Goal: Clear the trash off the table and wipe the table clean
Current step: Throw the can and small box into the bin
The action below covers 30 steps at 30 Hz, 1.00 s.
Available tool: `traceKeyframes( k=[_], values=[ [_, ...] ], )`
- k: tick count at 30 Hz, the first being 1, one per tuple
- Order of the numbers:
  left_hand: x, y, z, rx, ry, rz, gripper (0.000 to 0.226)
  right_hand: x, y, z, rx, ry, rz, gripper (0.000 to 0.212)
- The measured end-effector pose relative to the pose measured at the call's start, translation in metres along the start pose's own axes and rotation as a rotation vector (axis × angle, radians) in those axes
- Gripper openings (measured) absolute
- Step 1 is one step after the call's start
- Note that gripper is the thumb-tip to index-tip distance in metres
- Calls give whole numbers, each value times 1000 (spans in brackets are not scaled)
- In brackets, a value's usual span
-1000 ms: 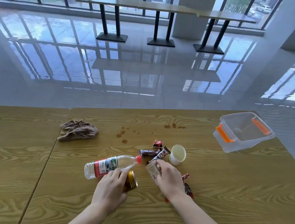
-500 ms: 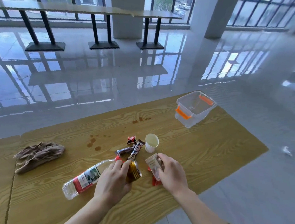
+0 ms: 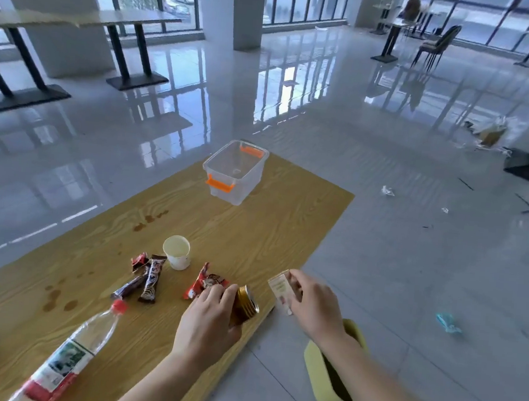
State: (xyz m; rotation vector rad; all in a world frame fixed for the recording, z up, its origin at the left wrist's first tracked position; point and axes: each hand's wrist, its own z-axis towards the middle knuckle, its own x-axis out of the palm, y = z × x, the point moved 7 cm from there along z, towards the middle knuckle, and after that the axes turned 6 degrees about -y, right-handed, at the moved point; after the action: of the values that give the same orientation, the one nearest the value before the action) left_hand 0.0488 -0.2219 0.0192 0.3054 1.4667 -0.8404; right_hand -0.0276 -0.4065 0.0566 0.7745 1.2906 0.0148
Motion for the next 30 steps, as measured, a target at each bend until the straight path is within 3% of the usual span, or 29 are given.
traceKeyframes(
  k=[10, 18, 23, 30],
  values=[
    [84, -144, 71, 92, 92, 4, 65, -54, -168, 15, 167, -30, 29, 44],
    [189, -228, 102, 63, 217, -72, 64, -41, -324, 9, 408, 104, 21, 43],
    [288, -237, 119, 27, 356, -95, 54, 15, -409, 2, 589, 130, 66, 43],
    [465, -210, 131, -195, 522, -116, 40, 162, -524, -30, 849, 208, 207, 41]
  ],
)
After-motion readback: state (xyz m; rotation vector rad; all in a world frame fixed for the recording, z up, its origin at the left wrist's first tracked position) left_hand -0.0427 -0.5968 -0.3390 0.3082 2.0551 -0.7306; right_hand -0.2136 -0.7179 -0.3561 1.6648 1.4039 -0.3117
